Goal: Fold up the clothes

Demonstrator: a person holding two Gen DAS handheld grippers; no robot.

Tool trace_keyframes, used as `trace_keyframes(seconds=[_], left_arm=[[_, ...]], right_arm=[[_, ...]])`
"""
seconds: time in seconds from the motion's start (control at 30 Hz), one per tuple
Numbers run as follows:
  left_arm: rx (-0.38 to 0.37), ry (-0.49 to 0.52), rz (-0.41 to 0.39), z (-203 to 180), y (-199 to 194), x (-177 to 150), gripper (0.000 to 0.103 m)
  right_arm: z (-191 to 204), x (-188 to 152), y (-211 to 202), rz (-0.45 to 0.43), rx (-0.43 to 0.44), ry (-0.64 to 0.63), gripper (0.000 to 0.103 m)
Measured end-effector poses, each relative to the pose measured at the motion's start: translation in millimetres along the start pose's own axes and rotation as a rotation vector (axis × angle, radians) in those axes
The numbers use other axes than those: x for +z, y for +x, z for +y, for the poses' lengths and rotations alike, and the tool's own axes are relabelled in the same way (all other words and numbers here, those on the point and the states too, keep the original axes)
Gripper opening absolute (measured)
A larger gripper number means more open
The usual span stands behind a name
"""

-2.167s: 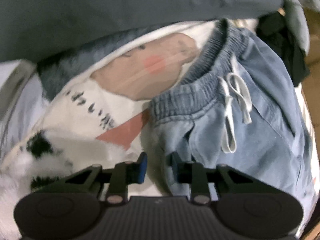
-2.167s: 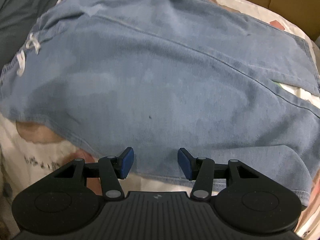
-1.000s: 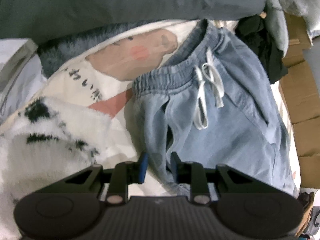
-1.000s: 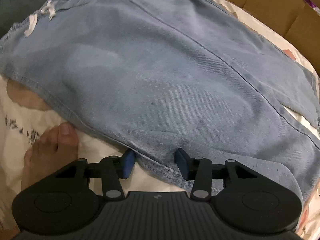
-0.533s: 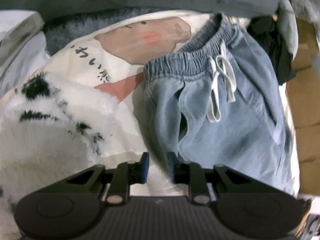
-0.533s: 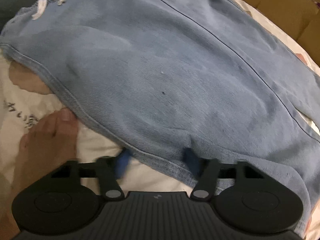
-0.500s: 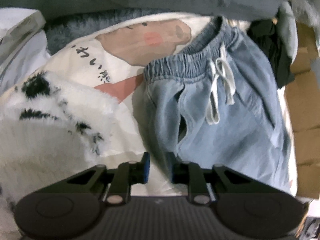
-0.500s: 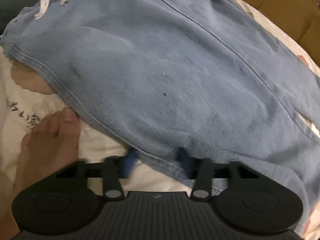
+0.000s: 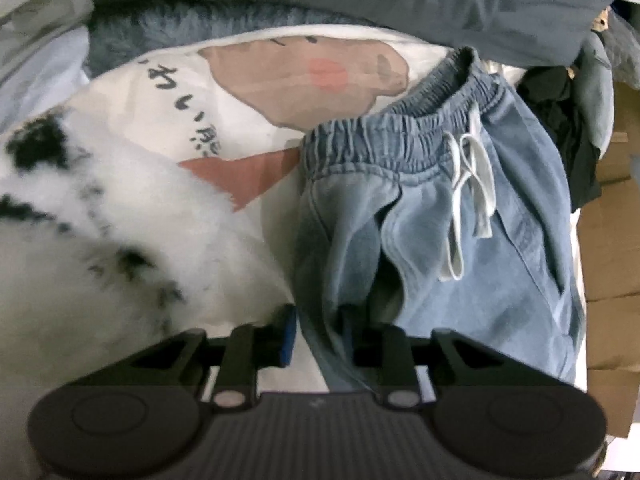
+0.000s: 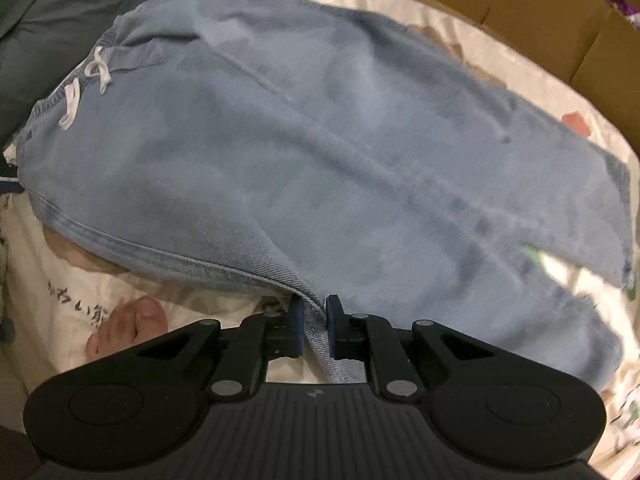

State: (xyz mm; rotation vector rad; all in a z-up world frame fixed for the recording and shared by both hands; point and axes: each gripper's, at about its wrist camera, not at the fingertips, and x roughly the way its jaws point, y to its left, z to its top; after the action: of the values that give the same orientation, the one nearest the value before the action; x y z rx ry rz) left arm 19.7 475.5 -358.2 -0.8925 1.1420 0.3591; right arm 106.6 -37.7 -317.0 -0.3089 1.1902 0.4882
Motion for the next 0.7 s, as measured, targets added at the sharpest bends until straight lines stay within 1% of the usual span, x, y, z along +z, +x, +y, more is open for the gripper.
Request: trace_keyframes(seconds=[0.1, 0.17, 0.33, 0.4, 0.5, 0.57, 0.63, 0.7], left_arm=[[0.008, 0.021, 0.005, -6, 4, 3, 0.026], [-0.014, 0.02, -0.008, -8, -7, 4, 0.026], [-0.052, -0.013, -0.079, -5, -36, 8, 0.026], [-0.074, -0.039, -0.112, 1, -41, 13, 0.026], [-0.063, -0.118, -0.148, 13, -37, 22, 0.026], [-0.06, -0.142, -0.161, 19, -33, 25, 0.026], [-0.052, -0.151, -0.145, 22, -24, 26, 0.026], [-0.068, -0.172, -0.135, 26, -19, 25, 0.026]], right_arm=[[-4, 6, -4, -0.008, -0.013, -0.01, 0.01], [-9, 7, -6, -0.005, -0.024, -0.003, 0.009], [-17, 10, 2, 0.003, -0.044, 0.017, 0.009], [-17, 11, 4, 0.003, -0.046, 0.02, 0.009], [-17, 12, 5, 0.005, -0.046, 0.017, 0.009], [-18, 12, 5, 0.008, -0.045, 0.013, 0.009], [-17, 11, 6, 0.012, -0.044, 0.006, 0.009], [-17, 10, 7, 0.017, -0.042, 0.003, 0.01]])
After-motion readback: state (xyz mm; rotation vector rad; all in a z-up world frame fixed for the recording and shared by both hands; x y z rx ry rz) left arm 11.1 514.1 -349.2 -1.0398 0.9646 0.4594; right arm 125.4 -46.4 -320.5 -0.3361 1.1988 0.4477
